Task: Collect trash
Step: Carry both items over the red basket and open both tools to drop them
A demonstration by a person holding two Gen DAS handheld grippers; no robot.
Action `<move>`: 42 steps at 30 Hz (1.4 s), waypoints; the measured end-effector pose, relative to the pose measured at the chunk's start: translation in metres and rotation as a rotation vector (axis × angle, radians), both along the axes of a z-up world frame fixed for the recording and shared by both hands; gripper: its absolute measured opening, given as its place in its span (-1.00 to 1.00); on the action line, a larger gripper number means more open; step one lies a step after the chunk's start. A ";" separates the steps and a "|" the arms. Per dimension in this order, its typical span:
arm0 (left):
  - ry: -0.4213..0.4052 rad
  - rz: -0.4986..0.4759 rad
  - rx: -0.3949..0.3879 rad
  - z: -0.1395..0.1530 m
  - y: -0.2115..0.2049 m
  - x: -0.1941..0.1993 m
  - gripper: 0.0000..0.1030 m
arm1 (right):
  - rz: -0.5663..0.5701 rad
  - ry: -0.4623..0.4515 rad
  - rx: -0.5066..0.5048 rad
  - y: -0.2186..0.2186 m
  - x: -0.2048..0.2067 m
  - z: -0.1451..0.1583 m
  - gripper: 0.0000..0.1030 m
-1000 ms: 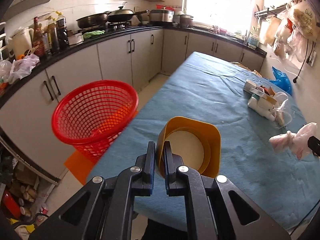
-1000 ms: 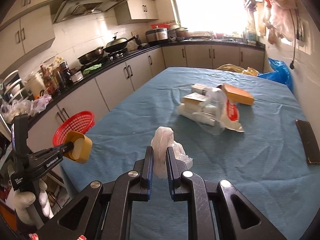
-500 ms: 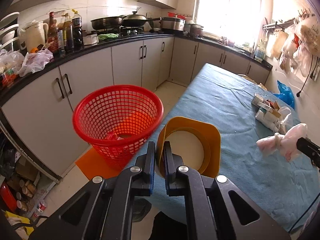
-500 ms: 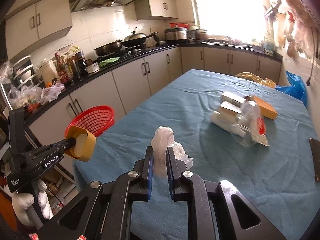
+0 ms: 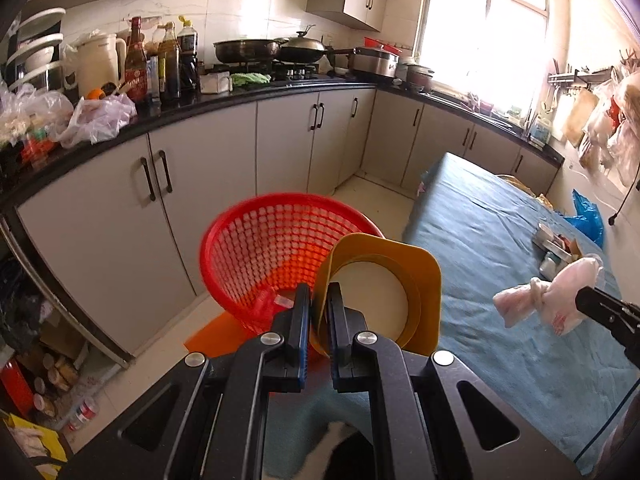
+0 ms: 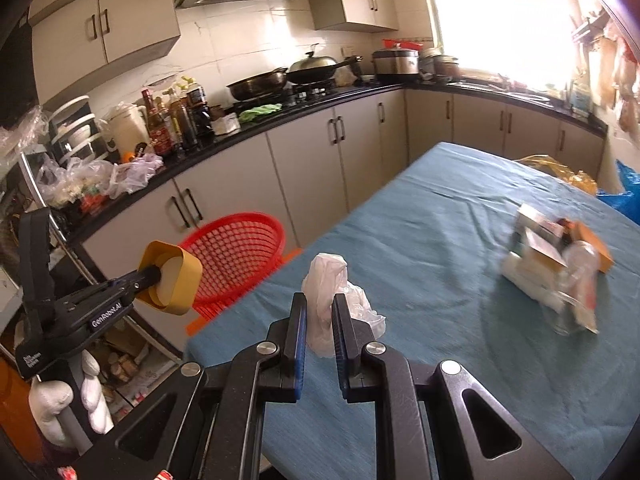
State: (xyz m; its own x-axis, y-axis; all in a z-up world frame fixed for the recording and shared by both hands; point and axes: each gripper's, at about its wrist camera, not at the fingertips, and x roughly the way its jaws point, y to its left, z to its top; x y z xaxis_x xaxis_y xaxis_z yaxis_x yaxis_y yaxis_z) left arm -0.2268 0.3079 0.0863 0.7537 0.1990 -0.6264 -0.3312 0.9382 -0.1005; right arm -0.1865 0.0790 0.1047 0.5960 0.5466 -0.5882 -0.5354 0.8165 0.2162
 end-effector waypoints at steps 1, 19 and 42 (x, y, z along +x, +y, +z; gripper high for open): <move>-0.001 0.003 0.008 0.002 0.004 0.002 -0.86 | 0.011 0.005 0.008 0.008 0.005 0.002 -0.73; 0.051 0.084 0.010 -0.015 0.077 0.077 -0.83 | 0.176 0.157 0.054 0.139 0.082 -0.026 -0.73; -0.041 0.102 0.104 0.012 0.042 0.044 0.28 | 0.071 0.210 0.109 0.064 0.075 -0.043 0.12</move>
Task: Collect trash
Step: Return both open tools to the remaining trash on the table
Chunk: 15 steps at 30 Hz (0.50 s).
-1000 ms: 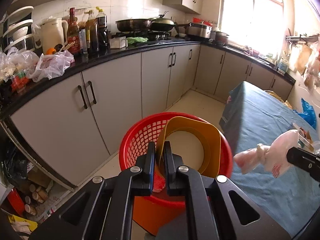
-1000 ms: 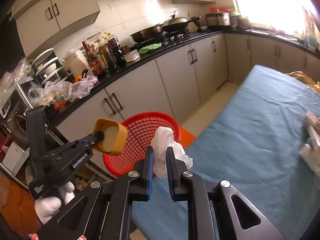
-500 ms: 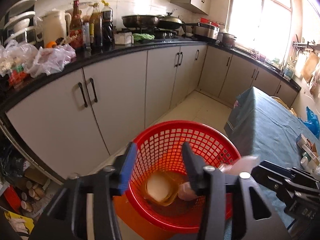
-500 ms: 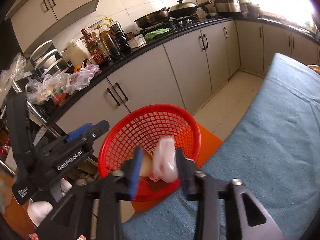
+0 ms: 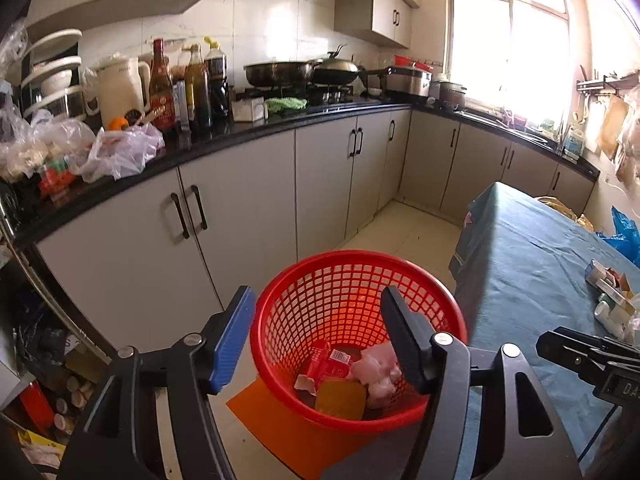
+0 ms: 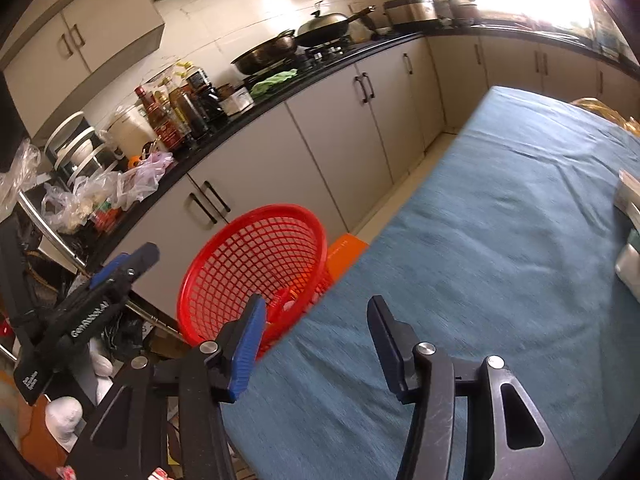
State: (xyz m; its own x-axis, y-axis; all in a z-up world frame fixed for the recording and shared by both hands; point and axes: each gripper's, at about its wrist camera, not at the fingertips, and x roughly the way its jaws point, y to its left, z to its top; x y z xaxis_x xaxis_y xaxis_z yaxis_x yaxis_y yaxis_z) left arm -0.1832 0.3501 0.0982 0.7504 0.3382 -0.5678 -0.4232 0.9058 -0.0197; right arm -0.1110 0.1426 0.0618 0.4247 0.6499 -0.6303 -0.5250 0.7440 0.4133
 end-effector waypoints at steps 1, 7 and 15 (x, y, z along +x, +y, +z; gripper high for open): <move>-0.004 -0.003 0.007 0.002 -0.003 -0.002 0.29 | -0.007 0.000 0.003 -0.006 -0.003 0.000 0.13; -0.018 -0.035 0.053 0.012 -0.032 -0.014 0.35 | -0.043 -0.008 0.019 -0.037 -0.016 0.005 0.21; -0.032 -0.080 0.086 0.021 -0.067 -0.020 0.38 | -0.103 -0.012 0.032 -0.079 -0.027 0.007 0.27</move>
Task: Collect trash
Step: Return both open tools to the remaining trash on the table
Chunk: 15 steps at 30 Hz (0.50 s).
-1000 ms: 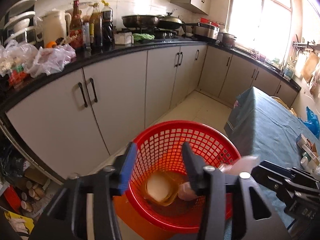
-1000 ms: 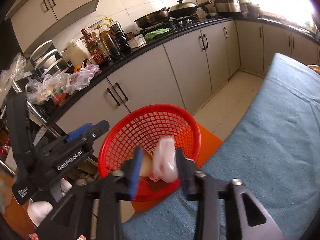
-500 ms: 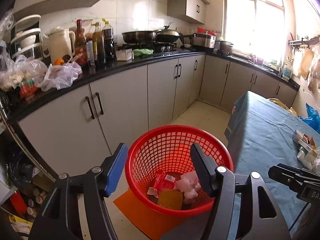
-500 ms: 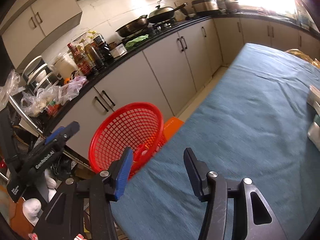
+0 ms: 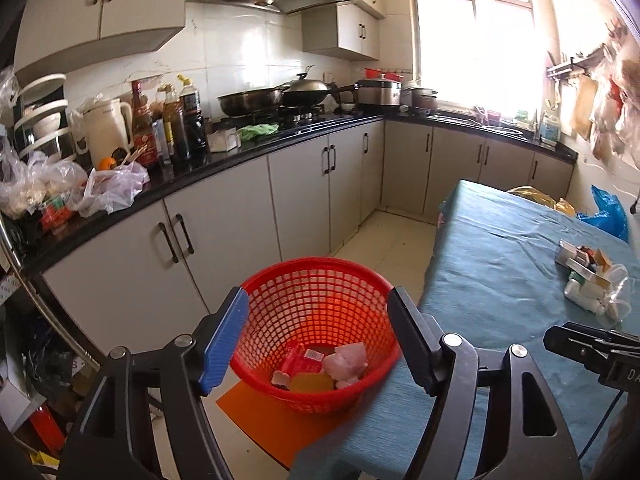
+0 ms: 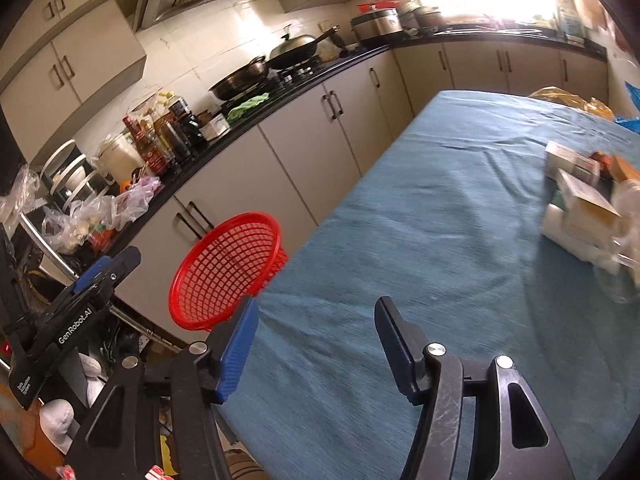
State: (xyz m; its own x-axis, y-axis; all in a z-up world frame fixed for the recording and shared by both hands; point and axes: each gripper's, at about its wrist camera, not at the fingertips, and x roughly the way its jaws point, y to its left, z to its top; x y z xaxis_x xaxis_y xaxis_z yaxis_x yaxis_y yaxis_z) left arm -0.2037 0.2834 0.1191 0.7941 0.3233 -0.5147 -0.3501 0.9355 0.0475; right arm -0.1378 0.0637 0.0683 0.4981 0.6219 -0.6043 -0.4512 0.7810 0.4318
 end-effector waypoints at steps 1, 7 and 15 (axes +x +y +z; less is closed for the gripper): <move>-0.001 -0.006 0.005 0.001 -0.004 0.000 0.38 | -0.011 0.002 0.003 -0.007 -0.001 0.000 0.27; -0.011 -0.034 0.032 0.006 -0.028 -0.004 0.41 | -0.060 0.007 0.012 -0.038 -0.004 -0.001 0.31; -0.003 -0.071 0.049 0.009 -0.051 -0.001 0.45 | -0.133 0.016 0.023 -0.085 -0.007 -0.007 0.37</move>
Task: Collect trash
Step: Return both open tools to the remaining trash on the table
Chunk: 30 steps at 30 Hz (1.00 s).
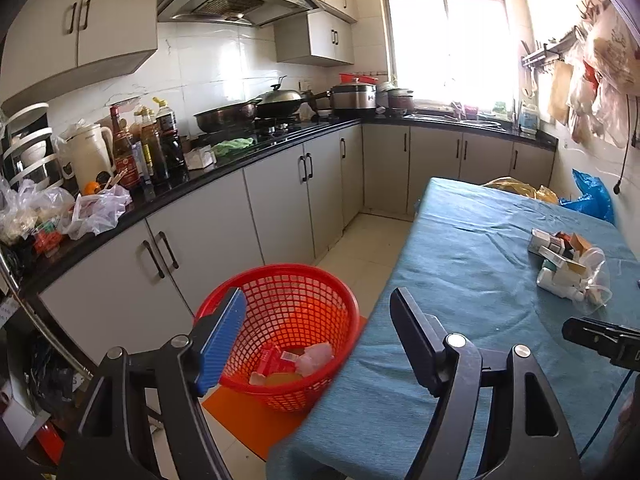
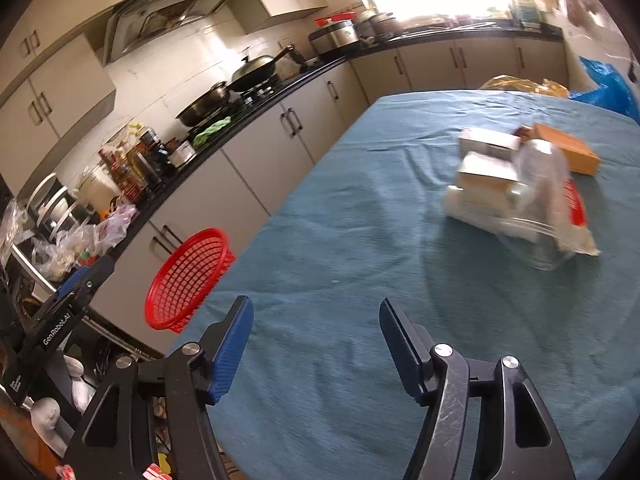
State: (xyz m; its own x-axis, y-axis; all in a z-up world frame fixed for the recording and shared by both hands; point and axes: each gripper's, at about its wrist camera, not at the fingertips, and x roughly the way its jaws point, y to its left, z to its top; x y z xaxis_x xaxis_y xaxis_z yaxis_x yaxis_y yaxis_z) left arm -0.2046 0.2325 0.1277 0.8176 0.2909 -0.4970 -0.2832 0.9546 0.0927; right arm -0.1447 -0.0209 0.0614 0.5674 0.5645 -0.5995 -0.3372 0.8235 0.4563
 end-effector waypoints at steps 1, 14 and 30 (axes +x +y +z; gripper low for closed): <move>0.001 -0.005 0.002 0.000 -0.002 0.001 0.46 | -0.009 0.003 0.001 -0.007 0.000 -0.002 0.37; 0.080 -0.112 -0.043 -0.011 -0.047 0.031 0.50 | -0.149 0.045 -0.010 -0.097 0.003 -0.026 0.40; 0.245 -0.367 -0.164 -0.054 -0.130 0.099 0.50 | -0.292 0.050 0.007 -0.175 0.039 -0.027 0.51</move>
State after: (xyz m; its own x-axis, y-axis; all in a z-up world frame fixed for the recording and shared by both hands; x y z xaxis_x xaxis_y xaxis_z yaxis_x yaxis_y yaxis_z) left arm -0.1057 0.1022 0.0739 0.7049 -0.0936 -0.7031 0.0870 0.9952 -0.0453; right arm -0.1059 -0.1963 0.0340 0.6762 0.3859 -0.6275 -0.0631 0.8790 0.4726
